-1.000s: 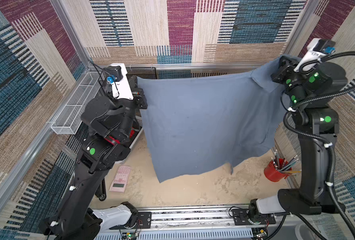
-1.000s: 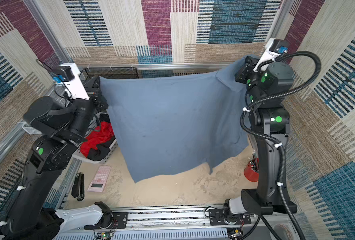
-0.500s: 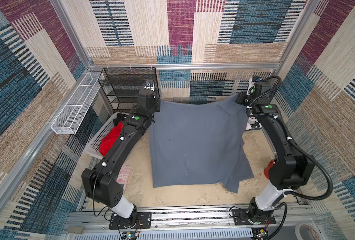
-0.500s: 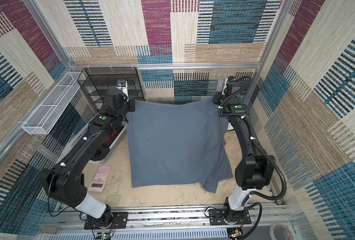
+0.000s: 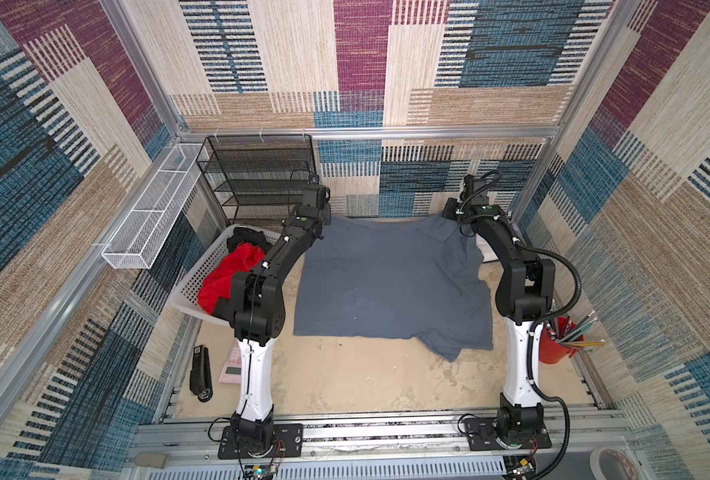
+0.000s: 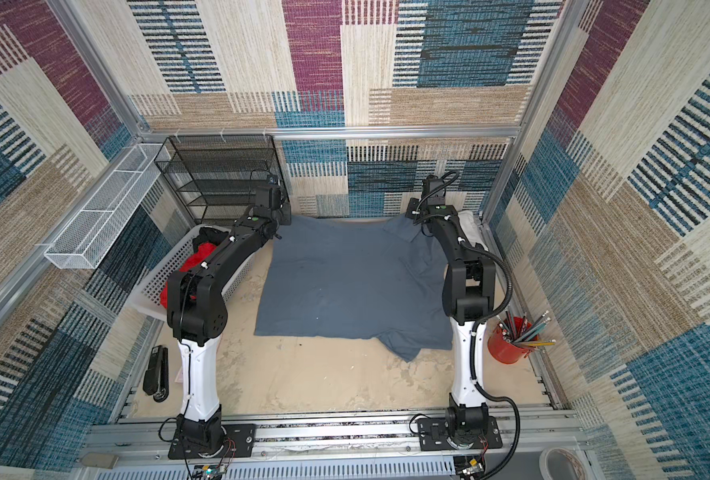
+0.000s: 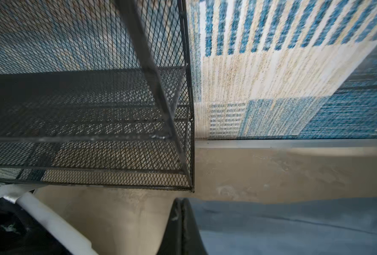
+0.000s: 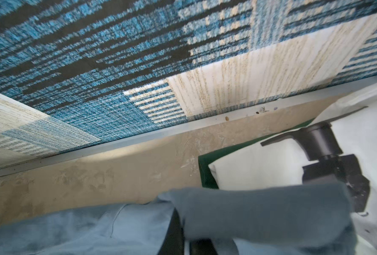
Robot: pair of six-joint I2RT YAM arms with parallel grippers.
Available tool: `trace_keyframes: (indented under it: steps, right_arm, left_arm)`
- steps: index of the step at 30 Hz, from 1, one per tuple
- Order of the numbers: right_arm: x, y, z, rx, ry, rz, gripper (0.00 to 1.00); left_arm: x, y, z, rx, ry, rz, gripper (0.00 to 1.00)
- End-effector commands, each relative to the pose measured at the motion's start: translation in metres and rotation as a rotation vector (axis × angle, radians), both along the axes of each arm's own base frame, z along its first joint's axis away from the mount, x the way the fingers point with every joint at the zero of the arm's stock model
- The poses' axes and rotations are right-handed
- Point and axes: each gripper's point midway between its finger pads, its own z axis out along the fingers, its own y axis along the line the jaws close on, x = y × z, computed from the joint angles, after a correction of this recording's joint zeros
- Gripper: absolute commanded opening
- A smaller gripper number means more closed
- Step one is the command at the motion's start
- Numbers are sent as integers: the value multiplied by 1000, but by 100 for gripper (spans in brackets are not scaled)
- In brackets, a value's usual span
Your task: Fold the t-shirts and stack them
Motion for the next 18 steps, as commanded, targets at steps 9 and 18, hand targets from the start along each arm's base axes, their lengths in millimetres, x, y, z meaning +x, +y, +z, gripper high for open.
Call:
trace_keyframes:
  steps: [9,18]
  right_arm:
    - [-52,12,-24,-22,75,-7,0]
    - [-90,-2,-29,-45,94,-67,0]
  left_arm:
    - [-5,9,-43,-73,53,14,0]
    - [-7,20,-73,-88,89,60,0]
